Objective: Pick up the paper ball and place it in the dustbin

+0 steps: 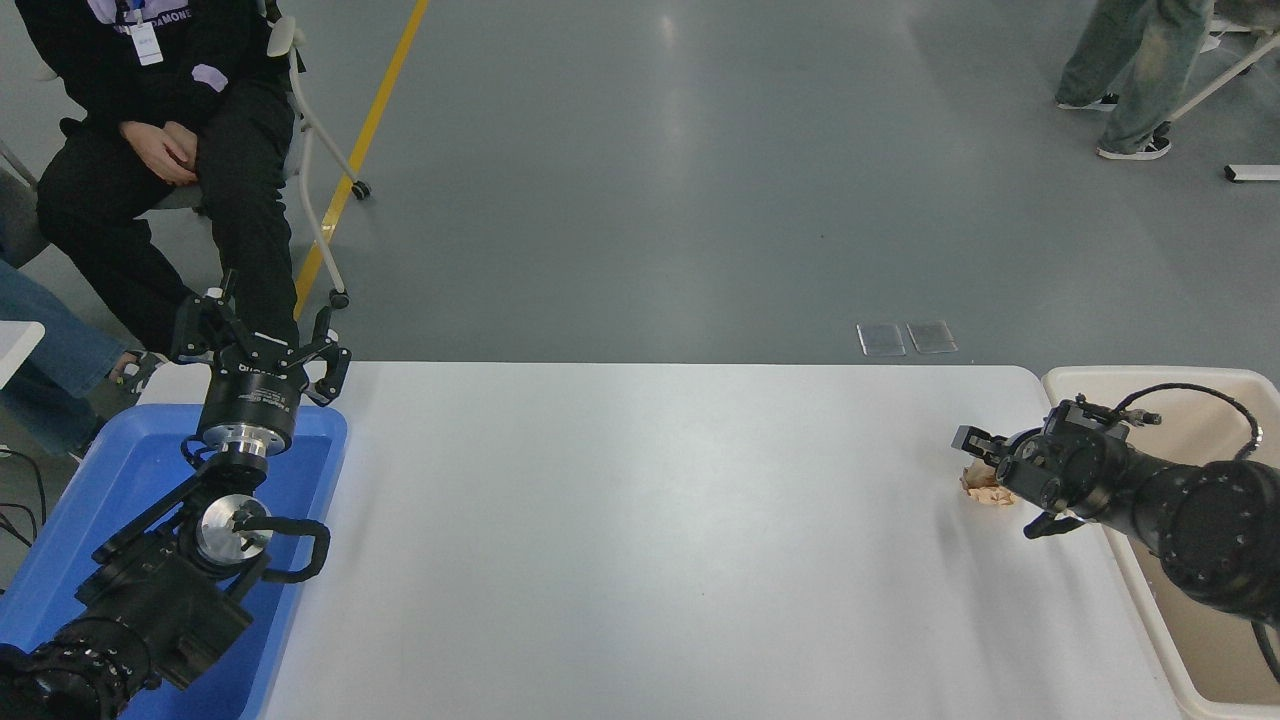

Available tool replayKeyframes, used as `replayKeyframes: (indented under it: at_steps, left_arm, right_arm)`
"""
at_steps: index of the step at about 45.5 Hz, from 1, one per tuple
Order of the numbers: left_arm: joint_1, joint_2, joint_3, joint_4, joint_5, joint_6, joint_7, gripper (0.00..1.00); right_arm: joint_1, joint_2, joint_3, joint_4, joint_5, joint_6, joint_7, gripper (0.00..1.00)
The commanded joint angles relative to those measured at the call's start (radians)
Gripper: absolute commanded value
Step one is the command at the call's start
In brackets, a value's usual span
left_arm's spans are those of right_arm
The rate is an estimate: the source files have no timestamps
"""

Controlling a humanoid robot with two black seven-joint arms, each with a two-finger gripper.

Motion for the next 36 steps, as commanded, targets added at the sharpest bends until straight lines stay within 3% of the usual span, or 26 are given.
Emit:
replayKeyframes:
  at_steps: [1,8,11,13,16,21,23,25,36]
  left_arm:
    - [0.000,0.000,0.000,-0.001,0.000,0.000,0.000,0.99]
    - [0.000,0.000,0.000,-0.001,0.000,0.000,0.000,0.99]
    - [0.000,0.000,0.000,-0.001,0.000,0.000,0.000,0.99]
    - [0.000,0.000,0.000,0.000,0.000,0.000,0.000,0.99]
    - [0.000,0.000,0.000,-0.001,0.000,0.000,0.000,0.99]
    - [0.000,0.000,0.000,0.000,0.000,0.000,-0.001,0.99]
    - [0.000,0.000,0.000,0.001,0.000,0.000,0.000,0.99]
    - [0.000,0.000,0.000,0.001,0.000,0.000,0.000,0.99]
    - [0.000,0.000,0.000,0.001,0.000,0.000,-0.001,0.99]
  right_arm:
    - [-0.030,0.015,0.042,-0.031,0.001,-0.017,0.001,1.00]
    - [-0.064,0.044,0.067,-0.042,-0.005,-0.028,0.001,1.00]
    - [-0.078,0.056,0.070,-0.059,-0.003,-0.040,0.000,0.92]
    - [-0.088,0.061,0.070,-0.065,-0.003,-0.051,0.001,0.81]
    - [-0.096,0.059,0.074,-0.066,0.000,-0.062,0.000,0.50]
    - [-0.098,0.052,0.100,-0.068,0.000,-0.068,0.000,0.24]
    - [-0.096,0.050,0.111,-0.070,0.000,-0.071,0.000,0.18]
    - [-0.098,0.041,0.125,-0.068,0.000,-0.071,0.000,0.01]
    - [-0.096,0.029,0.171,-0.065,0.003,-0.071,0.000,0.00]
